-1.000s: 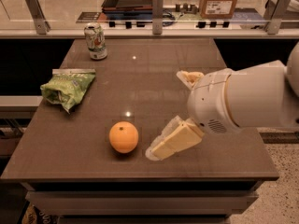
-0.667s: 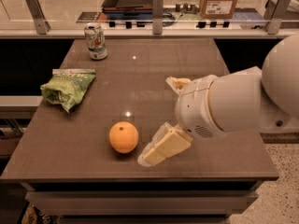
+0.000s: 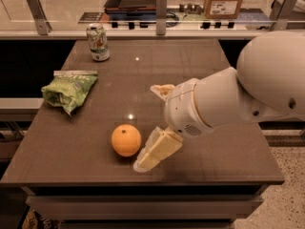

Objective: Move orange near 7up can

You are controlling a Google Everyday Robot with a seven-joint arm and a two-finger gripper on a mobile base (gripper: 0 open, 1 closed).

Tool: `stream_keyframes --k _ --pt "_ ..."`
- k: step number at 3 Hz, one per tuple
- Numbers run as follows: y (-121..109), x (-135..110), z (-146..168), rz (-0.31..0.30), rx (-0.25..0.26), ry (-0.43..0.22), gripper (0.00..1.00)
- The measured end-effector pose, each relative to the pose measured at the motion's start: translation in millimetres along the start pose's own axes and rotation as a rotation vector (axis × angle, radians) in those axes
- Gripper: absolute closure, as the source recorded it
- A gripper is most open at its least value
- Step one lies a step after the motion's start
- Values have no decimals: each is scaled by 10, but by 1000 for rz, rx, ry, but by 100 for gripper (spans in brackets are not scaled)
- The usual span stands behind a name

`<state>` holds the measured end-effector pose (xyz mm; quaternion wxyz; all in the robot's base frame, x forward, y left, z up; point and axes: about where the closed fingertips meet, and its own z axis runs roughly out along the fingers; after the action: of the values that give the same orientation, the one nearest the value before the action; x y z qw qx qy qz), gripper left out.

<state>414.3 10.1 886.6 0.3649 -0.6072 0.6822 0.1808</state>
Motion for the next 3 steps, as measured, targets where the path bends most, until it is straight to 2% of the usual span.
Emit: stream_keyframes --k 1,3 --pt "-14 -17 153 -34 -70 1 0" --pt "44 -40 360 -63 -87 71 0"
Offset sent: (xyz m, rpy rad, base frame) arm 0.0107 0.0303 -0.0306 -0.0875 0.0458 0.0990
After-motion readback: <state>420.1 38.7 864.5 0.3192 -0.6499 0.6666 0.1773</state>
